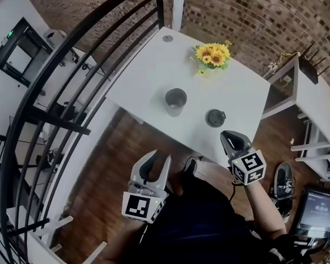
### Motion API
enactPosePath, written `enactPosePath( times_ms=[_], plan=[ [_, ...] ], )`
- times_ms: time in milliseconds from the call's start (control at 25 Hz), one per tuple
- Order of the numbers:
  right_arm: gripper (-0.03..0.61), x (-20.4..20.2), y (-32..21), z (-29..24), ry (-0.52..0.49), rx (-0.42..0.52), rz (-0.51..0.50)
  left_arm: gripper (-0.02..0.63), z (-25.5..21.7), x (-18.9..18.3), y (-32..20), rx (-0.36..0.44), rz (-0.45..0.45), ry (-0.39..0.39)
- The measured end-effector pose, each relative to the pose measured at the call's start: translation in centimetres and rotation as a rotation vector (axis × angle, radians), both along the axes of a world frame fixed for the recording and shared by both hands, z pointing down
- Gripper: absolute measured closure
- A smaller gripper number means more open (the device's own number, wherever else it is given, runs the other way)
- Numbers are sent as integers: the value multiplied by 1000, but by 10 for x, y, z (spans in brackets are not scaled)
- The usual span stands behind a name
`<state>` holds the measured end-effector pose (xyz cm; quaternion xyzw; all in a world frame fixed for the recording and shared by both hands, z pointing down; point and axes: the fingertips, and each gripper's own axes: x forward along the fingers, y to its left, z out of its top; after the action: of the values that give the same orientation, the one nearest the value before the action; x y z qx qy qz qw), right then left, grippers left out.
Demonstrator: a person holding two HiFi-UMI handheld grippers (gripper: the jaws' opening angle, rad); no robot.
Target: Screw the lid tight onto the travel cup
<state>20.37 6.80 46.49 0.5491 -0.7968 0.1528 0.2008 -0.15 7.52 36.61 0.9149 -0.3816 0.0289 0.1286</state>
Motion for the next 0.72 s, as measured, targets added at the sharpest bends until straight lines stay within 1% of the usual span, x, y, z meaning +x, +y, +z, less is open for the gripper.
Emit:
enactPosePath(
  times_ms=[80, 160, 320, 360, 400, 480, 520, 600, 720],
  plan=[
    [481, 25, -27, 23, 23, -46, -20, 504, 10, 19, -22, -20, 5, -31],
    [429, 35, -45, 43, 71, -90, -73, 486, 20, 31, -44, -35, 3, -61],
    [391, 23, -62, 76, 209, -179, -255, 483, 42, 27, -79, 15, -41, -164],
    [367, 20, -63, 86, 246, -218, -309, 482, 52, 26, -85, 13, -37, -184],
    [326, 17, -63, 97, 286, -263, -362, 466, 62, 25, -90, -1, -28, -194],
    [277, 16, -63, 118, 377, -352, -447, 407, 80, 26, -98, -52, -1, -199],
    [260, 19, -65, 128, 424, -391, -476, 390, 87, 28, -103, -76, 13, -198],
    [259, 30, -69, 148, 491, -454, -512, 388, 99, 35, -112, -105, 41, -191],
    [258, 37, -80, 165, 508, -517, -511, 390, 112, 40, -123, -133, 101, -185]
  ],
)
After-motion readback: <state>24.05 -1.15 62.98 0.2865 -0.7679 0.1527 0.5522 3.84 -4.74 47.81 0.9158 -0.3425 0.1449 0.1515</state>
